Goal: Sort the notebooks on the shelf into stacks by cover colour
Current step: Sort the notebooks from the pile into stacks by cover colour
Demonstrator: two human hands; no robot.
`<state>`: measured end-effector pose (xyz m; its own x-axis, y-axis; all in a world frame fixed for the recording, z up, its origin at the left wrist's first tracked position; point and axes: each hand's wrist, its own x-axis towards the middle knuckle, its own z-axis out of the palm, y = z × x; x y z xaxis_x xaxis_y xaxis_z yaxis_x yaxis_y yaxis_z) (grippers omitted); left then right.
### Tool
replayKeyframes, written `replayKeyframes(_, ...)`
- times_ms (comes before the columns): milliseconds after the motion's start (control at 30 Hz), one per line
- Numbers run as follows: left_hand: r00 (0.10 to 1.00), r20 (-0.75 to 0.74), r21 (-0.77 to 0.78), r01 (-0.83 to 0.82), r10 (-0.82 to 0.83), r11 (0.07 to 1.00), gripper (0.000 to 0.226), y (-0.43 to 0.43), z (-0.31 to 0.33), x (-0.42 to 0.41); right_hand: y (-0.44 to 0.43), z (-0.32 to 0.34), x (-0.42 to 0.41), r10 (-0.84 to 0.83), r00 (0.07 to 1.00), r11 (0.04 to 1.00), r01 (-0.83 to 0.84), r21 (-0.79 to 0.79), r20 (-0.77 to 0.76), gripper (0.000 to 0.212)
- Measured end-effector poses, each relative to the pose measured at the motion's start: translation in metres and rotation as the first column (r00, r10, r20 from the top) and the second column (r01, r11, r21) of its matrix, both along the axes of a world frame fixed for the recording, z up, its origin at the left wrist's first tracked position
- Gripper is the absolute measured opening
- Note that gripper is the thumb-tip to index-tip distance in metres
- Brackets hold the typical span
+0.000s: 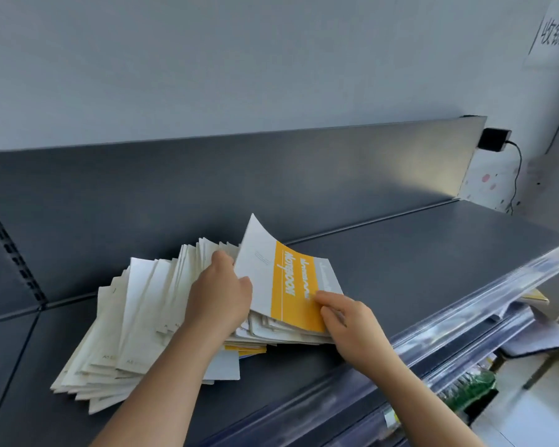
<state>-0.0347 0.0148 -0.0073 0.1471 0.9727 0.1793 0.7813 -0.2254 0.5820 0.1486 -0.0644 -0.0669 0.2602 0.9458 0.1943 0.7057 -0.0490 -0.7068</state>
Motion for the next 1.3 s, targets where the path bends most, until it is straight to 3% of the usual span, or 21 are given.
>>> replayKeyframes(267, 0.995, 0.088, 0.002, -0.047, 0.046, 0.999, 0.021, -0.012, 0.000, -0.004, 0.002, 0.004, -0.007, 0.083, 0.988, 0.996, -0.081, -0.022, 0.128, 0.028)
replayKeyframes(500, 0.954, 0.296, -0.092, -0.019, 0.045, 0.996, 0.020, -0.016, 0.000, -0.017, 0.002, 0.009, -0.009, 0.101, 0.994, 0.994, -0.102, -0.034, -0.028, 0.028)
replayKeyframes(700, 0.797, 0.595, -0.117, -0.039, 0.102, 0.992, 0.028, -0.024, -0.003, -0.032, 0.009, 0.018, -0.019, 0.093, 0.961, 0.995, -0.081, 0.059, -0.261, 0.020)
replayKeyframes(833, 0.685, 0.717, -0.091, -0.088, 0.126, 0.992, 0.029, -0.038, 0.004, -0.053, 0.014, 0.036, -0.047, 0.132, 0.949, 0.975, -0.072, 0.210, -0.287, 0.035)
replayKeyframes(900, 0.663, 0.737, -0.068, -0.121, 0.132, 0.990, 0.030, -0.046, 0.006, -0.069, 0.016, 0.042, -0.067, 0.152, 0.944, 0.964, -0.076, 0.256, -0.291, 0.039)
replayKeyframes(1300, 0.724, 0.652, 0.058, -0.345, 0.226, 0.937, 0.023, -0.076, 0.000, -0.226, 0.027, 0.049, -0.231, 0.380, 0.877, 0.905, -0.286, 0.316, -0.295, 0.036)
